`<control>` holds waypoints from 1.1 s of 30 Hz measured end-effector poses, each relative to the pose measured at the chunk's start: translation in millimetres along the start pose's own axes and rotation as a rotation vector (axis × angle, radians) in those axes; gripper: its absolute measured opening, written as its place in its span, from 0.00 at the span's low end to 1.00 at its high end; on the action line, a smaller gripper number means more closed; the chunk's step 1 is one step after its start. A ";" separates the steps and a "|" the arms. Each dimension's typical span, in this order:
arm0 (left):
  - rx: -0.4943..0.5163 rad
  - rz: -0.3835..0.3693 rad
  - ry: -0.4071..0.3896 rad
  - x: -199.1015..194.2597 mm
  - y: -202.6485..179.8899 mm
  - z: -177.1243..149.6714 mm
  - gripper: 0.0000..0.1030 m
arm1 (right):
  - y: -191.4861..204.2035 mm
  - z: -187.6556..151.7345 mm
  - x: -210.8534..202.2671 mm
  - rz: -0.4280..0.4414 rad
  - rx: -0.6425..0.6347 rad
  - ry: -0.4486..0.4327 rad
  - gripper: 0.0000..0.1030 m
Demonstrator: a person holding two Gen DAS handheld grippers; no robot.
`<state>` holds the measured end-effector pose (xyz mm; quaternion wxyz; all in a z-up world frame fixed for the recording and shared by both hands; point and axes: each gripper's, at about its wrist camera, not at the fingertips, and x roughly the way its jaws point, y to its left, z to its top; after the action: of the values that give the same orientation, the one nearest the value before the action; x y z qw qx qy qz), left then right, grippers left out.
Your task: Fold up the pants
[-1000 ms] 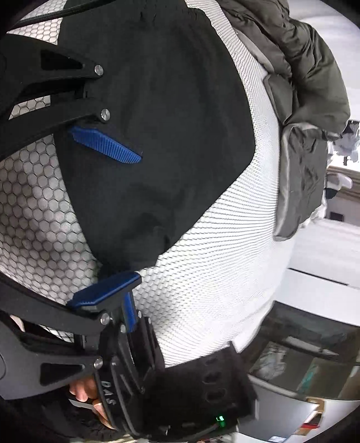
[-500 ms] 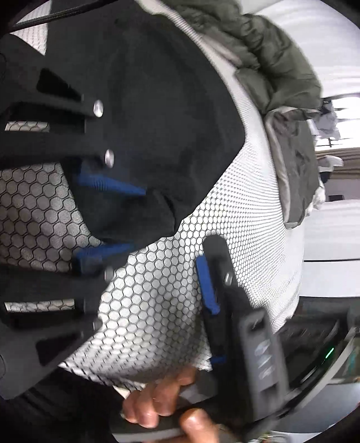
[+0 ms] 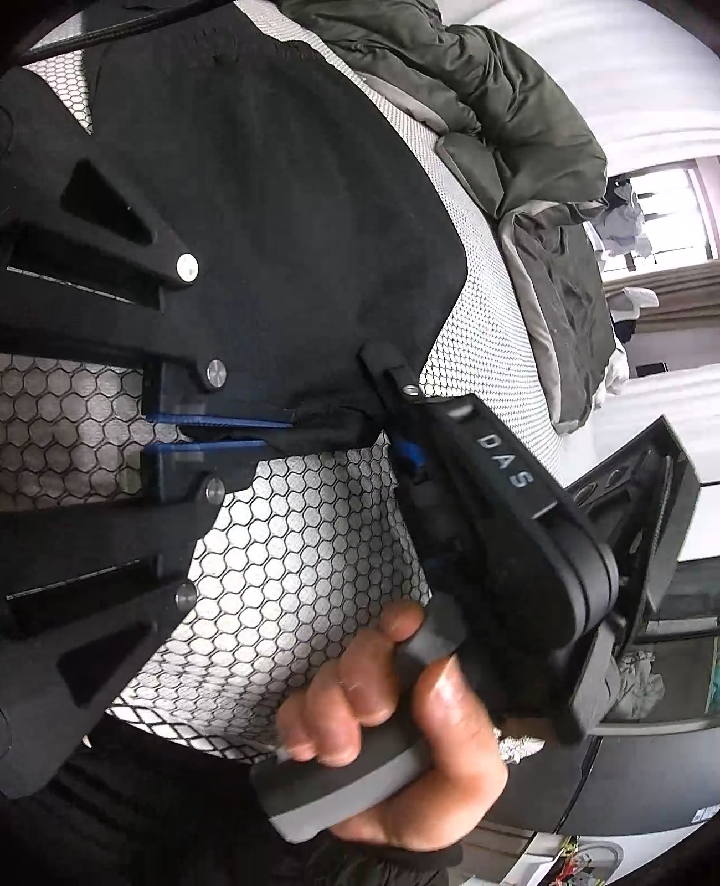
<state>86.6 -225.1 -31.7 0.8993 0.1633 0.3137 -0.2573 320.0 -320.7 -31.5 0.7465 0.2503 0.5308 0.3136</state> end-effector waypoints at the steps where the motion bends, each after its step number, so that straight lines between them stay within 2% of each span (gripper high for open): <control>1: 0.000 -0.007 0.000 -1.4 0.6 -0.3 0.01 | -3.2 3.3 -0.2 0.005 0.020 -0.013 0.08; 5: 0.027 -0.016 0.007 -1.8 1.2 -2.5 0.01 | -18.3 13.7 -3.2 0.016 0.091 -0.066 0.09; 9: -0.021 -0.038 -0.004 -5.3 8.1 -5.3 0.01 | -24.3 10.8 -13.2 0.034 0.125 -0.058 0.14; 11: -0.046 -0.050 -0.017 -8.0 13.6 -4.4 0.01 | -18.1 4.1 -24.2 0.052 0.088 -0.050 0.19; 13: -0.074 -0.065 -0.040 -14.0 22.5 -1.0 0.01 | -14.4 -6.5 -33.9 0.083 0.062 -0.045 0.29; 14: -0.091 -0.075 -0.053 -17.3 27.2 1.1 0.01 | -14.8 -12.6 -35.9 0.098 0.060 -0.035 0.31; 18: -0.179 -0.117 -0.084 -28.5 52.0 7.8 0.01 | -18.1 -27.8 -40.3 0.138 0.071 -0.014 0.31; 23: -0.251 -0.153 -0.112 -38.5 77.8 9.4 0.01 | -1.7 -35.1 -40.8 0.115 -0.009 0.004 0.31; 26: -0.268 -0.179 -0.128 -46.9 85.5 10.5 0.01 | 6.2 -36.0 -32.4 0.078 -0.055 0.013 0.31; 27: -0.263 -0.180 -0.135 -50.8 87.0 10.5 0.01 | 8.6 -35.7 -29.7 0.056 -0.068 0.002 0.23; 28: -0.253 -0.174 -0.139 -53.3 86.9 11.4 0.01 | 13.3 -35.4 -25.6 0.036 -0.089 -0.001 0.10; 31: -0.264 -0.180 -0.151 -62.9 93.5 8.7 0.00 | 18.5 -34.2 -26.6 -0.011 -0.123 -0.038 0.08; 33: -0.273 -0.208 -0.142 -65.8 98.7 6.2 0.00 | 11.5 -31.7 -32.5 -0.045 -0.092 -0.069 0.08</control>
<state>101.2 -123.8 28.7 0.9014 -0.0123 0.2968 -0.3149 279.7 -335.5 -12.6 0.7821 0.2144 0.4950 0.3122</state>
